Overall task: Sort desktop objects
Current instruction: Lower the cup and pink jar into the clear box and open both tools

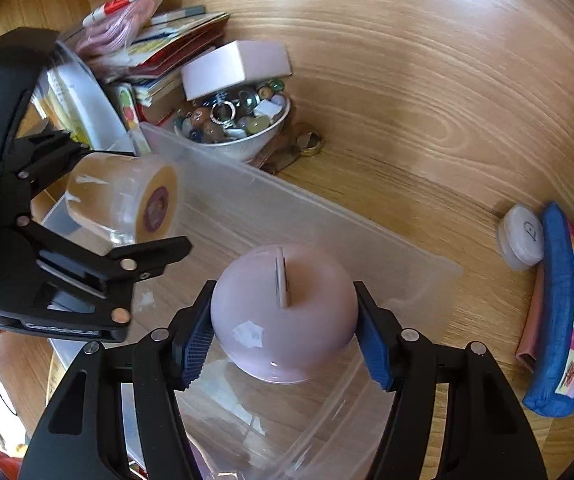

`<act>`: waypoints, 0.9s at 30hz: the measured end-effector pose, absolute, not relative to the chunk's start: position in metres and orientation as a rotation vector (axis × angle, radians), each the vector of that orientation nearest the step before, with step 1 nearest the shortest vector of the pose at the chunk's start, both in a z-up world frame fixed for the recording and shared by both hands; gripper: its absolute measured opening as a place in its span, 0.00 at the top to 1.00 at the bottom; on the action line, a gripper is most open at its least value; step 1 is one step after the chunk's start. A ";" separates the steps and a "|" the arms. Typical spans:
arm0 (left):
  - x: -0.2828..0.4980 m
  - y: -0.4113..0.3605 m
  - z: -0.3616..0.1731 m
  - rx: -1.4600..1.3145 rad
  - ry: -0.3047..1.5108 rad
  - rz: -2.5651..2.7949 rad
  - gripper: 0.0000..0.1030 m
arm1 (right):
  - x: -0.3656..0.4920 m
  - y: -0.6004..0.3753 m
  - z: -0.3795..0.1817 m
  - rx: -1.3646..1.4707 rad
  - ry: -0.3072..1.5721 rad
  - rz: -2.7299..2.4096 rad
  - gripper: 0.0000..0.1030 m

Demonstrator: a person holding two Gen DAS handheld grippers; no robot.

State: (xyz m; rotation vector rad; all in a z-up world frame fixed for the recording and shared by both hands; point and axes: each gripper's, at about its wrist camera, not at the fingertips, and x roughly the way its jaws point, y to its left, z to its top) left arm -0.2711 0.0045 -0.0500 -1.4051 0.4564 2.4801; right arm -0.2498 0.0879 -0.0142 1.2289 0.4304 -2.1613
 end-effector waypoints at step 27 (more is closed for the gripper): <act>-0.293 0.026 -0.071 -1.542 0.613 2.356 0.13 | -0.243 0.078 -0.009 1.270 0.592 -2.099 0.41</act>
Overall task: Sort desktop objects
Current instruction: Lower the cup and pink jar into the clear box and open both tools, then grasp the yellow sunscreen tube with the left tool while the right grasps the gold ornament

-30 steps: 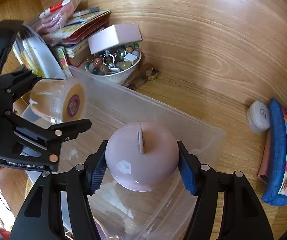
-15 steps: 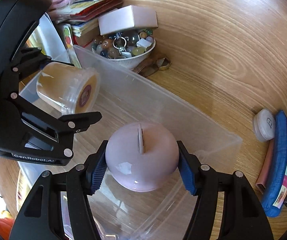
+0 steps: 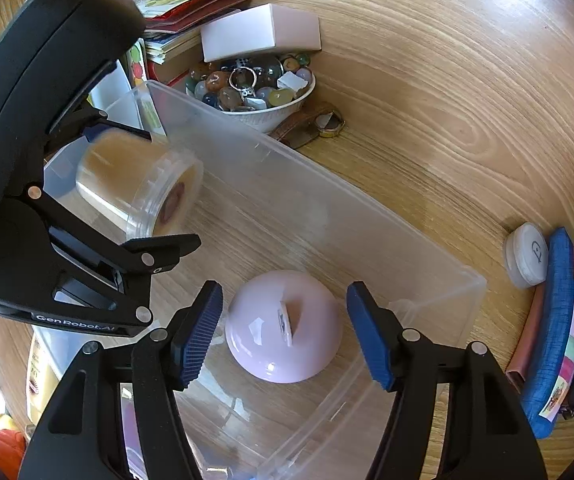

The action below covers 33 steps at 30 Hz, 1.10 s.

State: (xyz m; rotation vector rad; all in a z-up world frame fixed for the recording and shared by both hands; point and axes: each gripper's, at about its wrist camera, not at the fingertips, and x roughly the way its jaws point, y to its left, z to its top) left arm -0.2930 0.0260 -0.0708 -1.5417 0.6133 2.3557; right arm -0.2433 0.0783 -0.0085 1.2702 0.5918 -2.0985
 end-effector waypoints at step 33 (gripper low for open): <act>-0.158 -0.040 0.049 -1.173 0.457 2.698 0.03 | -0.130 0.148 0.094 0.933 0.348 -2.324 0.24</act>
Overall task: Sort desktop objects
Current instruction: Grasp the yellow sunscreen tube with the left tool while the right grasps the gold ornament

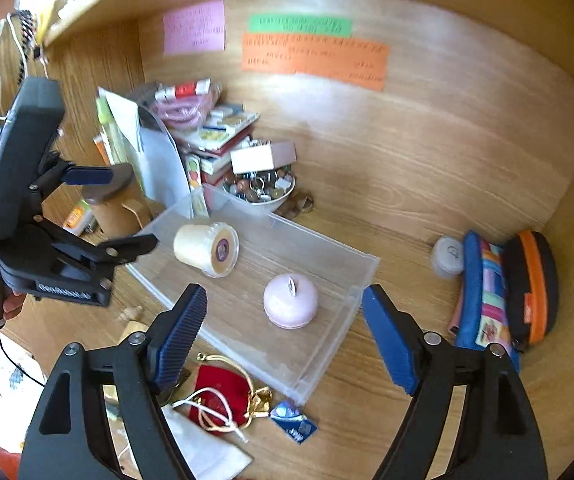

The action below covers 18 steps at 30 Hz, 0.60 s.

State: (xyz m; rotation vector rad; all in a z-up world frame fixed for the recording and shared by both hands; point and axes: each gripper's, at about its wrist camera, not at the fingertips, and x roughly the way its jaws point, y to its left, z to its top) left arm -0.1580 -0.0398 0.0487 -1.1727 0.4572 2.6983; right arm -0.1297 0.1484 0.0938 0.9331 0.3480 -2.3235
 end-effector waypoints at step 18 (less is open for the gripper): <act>-0.081 -0.060 -0.029 -1.320 0.336 2.644 0.02 | -0.043 0.211 0.049 0.857 0.313 -2.467 0.23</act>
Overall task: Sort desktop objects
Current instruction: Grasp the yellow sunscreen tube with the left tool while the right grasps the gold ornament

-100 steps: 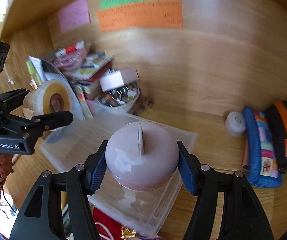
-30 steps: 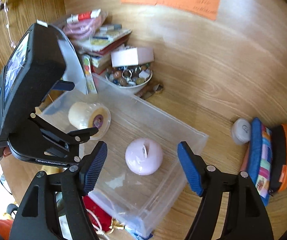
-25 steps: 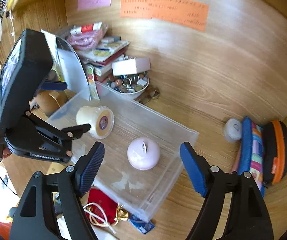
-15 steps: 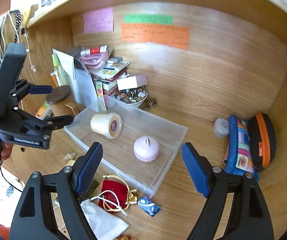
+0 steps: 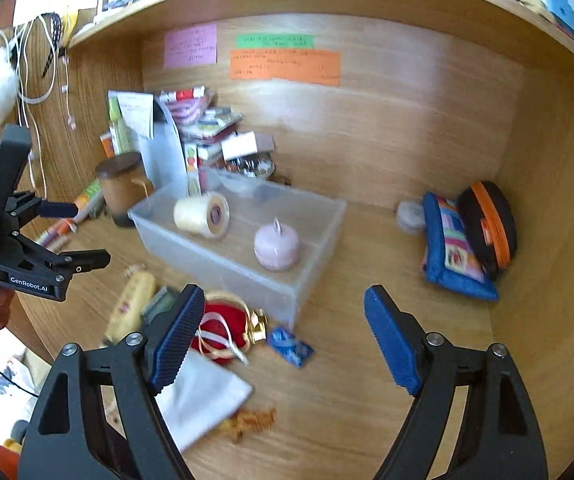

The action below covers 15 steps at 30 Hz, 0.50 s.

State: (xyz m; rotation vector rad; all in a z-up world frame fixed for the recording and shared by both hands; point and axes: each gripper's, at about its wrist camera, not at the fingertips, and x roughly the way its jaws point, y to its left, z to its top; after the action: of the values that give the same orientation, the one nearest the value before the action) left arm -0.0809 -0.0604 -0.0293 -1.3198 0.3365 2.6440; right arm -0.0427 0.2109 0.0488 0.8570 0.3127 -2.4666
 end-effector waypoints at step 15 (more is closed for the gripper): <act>-0.079 -0.053 -0.077 -1.431 0.209 2.537 0.01 | -0.035 0.235 -0.042 1.120 0.221 -2.325 0.41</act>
State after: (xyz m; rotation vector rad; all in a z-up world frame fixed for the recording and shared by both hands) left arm -0.0788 -0.0528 -0.0766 -1.4312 0.2094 2.5373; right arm -0.0349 0.2347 -0.0416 1.1196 0.2205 -2.3245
